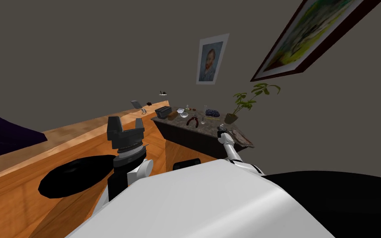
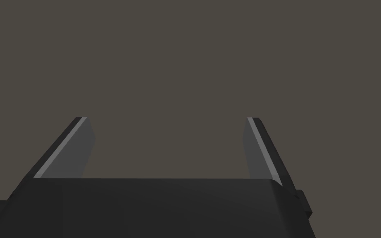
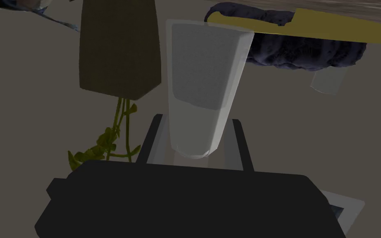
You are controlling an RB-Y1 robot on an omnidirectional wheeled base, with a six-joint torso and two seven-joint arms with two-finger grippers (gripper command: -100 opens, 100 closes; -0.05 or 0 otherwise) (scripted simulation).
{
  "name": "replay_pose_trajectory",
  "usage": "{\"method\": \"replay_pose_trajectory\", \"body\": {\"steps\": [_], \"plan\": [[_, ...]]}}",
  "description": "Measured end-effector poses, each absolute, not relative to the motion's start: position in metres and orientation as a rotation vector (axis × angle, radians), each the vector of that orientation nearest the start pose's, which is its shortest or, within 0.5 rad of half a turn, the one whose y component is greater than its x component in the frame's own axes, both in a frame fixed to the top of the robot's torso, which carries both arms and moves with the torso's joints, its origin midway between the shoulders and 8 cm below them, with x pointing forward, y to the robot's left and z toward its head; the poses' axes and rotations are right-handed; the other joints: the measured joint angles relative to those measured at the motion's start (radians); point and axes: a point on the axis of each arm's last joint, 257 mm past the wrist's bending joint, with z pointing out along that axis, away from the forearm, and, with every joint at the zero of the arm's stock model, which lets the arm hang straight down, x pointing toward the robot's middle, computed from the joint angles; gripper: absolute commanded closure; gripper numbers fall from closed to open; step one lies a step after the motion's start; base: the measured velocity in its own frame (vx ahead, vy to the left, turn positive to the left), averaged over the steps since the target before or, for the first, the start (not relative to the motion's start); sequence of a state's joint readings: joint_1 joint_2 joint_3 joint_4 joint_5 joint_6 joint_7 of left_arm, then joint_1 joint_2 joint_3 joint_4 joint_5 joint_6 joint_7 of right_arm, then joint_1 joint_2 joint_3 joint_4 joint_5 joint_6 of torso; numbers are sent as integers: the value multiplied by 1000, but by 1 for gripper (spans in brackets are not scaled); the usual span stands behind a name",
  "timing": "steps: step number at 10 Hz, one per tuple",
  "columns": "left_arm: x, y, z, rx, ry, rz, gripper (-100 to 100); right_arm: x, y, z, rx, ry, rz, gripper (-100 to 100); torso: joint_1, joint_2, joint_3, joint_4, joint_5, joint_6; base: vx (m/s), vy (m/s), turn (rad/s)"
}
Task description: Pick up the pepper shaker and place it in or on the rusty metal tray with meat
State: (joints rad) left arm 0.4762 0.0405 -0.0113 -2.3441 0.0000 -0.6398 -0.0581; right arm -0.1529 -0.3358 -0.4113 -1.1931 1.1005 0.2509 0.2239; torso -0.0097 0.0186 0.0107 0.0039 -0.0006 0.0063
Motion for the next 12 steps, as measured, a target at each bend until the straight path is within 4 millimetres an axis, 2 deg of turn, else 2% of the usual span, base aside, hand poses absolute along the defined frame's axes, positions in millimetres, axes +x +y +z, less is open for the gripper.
{"method": "replay_pose_trajectory", "body": {"steps": [4,6,7,11,12], "plan": [[305,260,82,-430,496,-1317,0,480,-622,-237,548,1624,-581,100,-3,-4,-2,-1,-1,2,-132,-151,-113],[305,260,82,-430,497,-1317,0,472,-636,-232,554,1617,-612,100,0,-8,-5,-2,-1,-1,-44,-77,-41],[305,260,82,-430,496,-1317,0,471,-638,-232,556,1616,-616,-100,5,-12,-7,-3,0,-2,-8,-12,-4],[305,260,82,-430,496,-1317,0,471,-638,-232,556,1617,-616,-100,10,-16,-9,-4,2,-3,0,0,0],[305,260,82,-430,496,-1317,0,470,-639,-232,557,1617,-617,0,11,-16,-9,-4,2,-4,0,0,0]]}}
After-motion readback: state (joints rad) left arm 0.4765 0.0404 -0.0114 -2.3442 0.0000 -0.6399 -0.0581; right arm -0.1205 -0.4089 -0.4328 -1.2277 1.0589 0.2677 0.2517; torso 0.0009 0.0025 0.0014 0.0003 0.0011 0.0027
